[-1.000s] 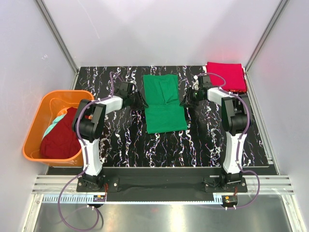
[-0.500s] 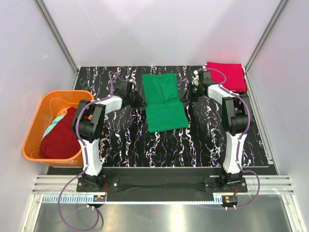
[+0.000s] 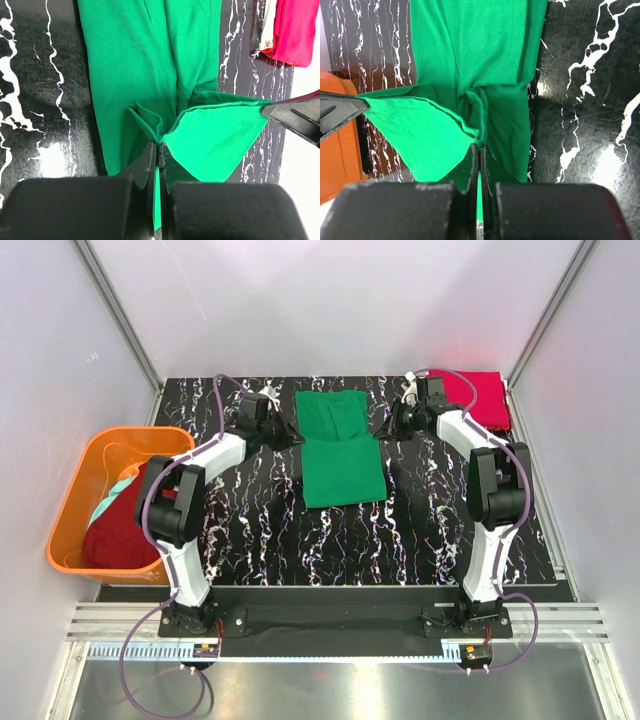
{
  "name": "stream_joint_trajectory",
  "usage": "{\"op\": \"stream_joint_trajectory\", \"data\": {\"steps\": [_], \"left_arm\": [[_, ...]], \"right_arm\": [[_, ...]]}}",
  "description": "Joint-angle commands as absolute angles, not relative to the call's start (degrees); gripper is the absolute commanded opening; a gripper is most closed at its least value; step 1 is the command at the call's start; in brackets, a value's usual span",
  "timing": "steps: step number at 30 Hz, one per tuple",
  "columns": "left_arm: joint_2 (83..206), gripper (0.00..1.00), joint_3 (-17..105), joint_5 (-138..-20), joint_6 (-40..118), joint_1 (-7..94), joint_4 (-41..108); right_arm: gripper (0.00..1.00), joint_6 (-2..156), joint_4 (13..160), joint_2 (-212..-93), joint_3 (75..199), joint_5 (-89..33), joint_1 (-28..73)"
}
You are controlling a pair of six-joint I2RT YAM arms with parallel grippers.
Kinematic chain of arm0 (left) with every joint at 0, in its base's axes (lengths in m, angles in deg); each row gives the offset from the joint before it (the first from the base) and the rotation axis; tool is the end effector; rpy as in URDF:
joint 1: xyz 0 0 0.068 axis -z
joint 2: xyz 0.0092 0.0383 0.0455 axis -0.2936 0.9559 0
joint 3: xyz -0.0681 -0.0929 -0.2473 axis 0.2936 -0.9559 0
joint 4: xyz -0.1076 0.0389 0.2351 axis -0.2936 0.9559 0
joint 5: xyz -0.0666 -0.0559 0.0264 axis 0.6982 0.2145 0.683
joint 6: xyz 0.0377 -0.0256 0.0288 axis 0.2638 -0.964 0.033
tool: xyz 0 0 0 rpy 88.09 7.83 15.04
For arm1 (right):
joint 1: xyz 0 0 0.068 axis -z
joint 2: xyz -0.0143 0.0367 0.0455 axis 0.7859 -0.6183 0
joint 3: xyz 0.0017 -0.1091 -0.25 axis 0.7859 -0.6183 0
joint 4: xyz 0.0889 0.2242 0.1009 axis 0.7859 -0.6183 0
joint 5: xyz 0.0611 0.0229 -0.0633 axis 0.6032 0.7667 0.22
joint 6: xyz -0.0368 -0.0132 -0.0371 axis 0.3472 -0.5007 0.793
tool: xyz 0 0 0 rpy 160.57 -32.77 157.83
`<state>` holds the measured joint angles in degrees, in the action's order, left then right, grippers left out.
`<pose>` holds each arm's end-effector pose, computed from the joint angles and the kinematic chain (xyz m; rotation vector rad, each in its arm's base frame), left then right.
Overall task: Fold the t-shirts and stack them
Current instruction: Fold the tshirt
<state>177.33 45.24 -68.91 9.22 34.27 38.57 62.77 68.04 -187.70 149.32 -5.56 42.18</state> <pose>0.3997 -0.1356 0.2094 -0.3138 2.3269 -0.8985 0.4426 0.0932 0.2080 -0.0094 2.4367 0.8762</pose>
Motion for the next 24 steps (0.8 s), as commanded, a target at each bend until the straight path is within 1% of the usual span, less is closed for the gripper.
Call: {"op": "stream_joint_trajectory", "data": {"steps": [1, 5, 9, 10, 11, 12, 13, 14, 16, 17, 19, 20, 22, 24], "left_arm": [[178.7, 0.00, 48.8, -67.7, 9.3, 33.9, 36.8], [183.2, 0.00, 51.3, -68.2, 10.0, 33.7, 37.0], [188.5, 0.00, 55.1, -69.0, 10.3, 33.0, 38.0], [190.0, 0.01, 56.6, -70.5, 10.5, 32.9, 40.3], [190.5, 0.02, 56.9, -70.7, 10.6, 32.5, 41.1], [190.5, 0.04, 56.8, -71.3, 10.8, 32.5, 41.6], [190.2, 0.16, 56.5, -72.5, 11.6, 32.4, 43.0], [188.9, 0.19, 56.3, -76.1, 12.5, 32.4, 44.1], [187.2, 0.29, 56.1, -80.2, 14.1, 32.5, 46.9], [185.6, 0.42, 56.3, -81.7, 14.5, 32.5, 48.1], [183.5, 0.44, 56.3, -83.6, 15.4, 32.6, 50.6], [182.4, 0.49, 55.9, -84.5, 15.5, 33.0, 51.3], [178.6, 0.53, 55.3, -85.6, 16.1, 33.9, 53.2], [174.0, 0.54, 51.7, -85.1, 16.3, 35.0, 51.6]], "right_arm": [[0.00, 62.5, 68.7, -187.5, 152.2, -4.1, 42.4], [0.00, 63.4, 68.8, -191.9, 155.5, -4.3, 42.4], [0.00, 63.7, 70.8, -198.7, 158.6, -3.4, 42.8], [0.08, 63.7, 70.5, -199.8, 159.4, -3.2, 43.0], [0.13, 64.0, 70.0, -200.8, 161.1, -3.2, 43.4], [0.21, 64.1, 69.0, -201.6, 161.7, -3.5, 43.5], [0.31, 64.5, 68.6, -201.6, 161.9, -3.9, 43.7], [0.34, 65.7, 68.0, -201.5, 162.8, -4.7, 43.9], [0.42, 67.4, 63.2, -201.4, 165.0, -9.3, 44.1], [0.51, 69.0, 61.4, -201.3, 167.1, -10.6, 44.1], [0.59, 70.3, 57.7, -200.1, 168.2, -13.1, 44.1], [0.62, 70.6, 56.7, -199.3, 167.9, -13.8, 44.1], [0.66, 70.6, 54.2, -196.1, 165.5, -16.8, 44.1], [0.67, 70.6, 53.0, -192.1, 162.8, -17.4, 44.1]]}}
